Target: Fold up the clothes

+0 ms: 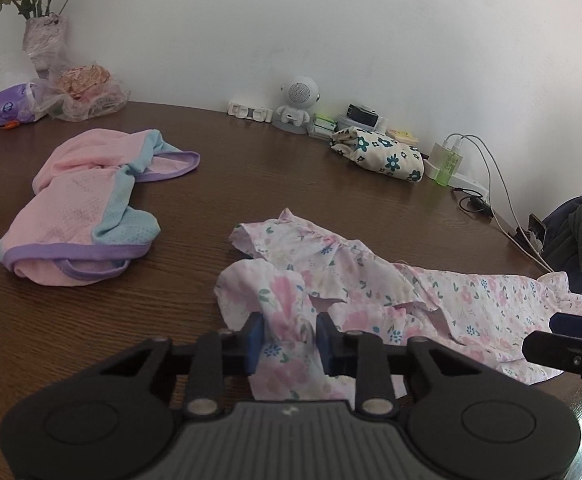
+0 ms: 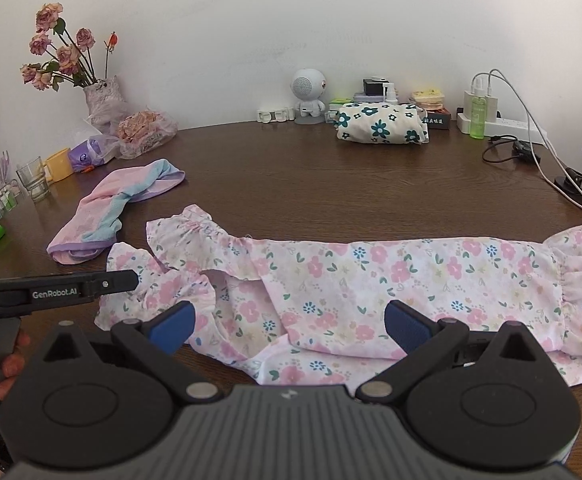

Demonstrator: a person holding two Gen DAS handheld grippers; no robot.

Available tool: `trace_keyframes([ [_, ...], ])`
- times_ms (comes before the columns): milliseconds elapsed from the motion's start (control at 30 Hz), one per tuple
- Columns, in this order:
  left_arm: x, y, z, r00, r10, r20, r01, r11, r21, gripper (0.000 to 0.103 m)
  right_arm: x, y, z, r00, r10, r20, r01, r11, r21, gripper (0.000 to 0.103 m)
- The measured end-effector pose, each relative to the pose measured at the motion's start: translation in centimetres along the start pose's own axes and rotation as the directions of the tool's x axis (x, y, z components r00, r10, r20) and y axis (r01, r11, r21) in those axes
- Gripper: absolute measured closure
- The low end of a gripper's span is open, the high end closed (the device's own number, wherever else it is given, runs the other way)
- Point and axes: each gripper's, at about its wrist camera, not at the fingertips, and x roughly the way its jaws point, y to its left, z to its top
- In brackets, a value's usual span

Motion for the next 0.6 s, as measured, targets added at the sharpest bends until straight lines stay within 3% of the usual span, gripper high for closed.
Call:
trace_keyframes([
  [167,0.3,0.5,-0.1,0.999,-0.031,-0.008,0.032,0.999,0.02,0.094,1.5,2.0,1.5,0.999,0.031,0.018,-0.03,0.996,-0.083,0.0],
  [333,-0.6,0.5,-0.3,0.997,-0.06,0.044,0.058,0.997,0.045,0.099,3.5,4.4,2.7,0.997,0.083,0.009,-0.08,0.981,-0.179,0.002],
  [467,-2.3,-1.2,-0.6,0.986,-0.081,0.145,0.05,0.977,0.207,0.099,5.0,5.0,2.8,0.993,0.115,-0.029,-0.119,0.974,-0.192,0.003],
  [600,-3.5,-3.0,-0.8,0.969,-0.126,0.212,0.035,0.922,0.386,0.099,5.3,4.1,3.9,0.989,0.145,-0.021,-0.147,0.977,-0.155,0.003],
])
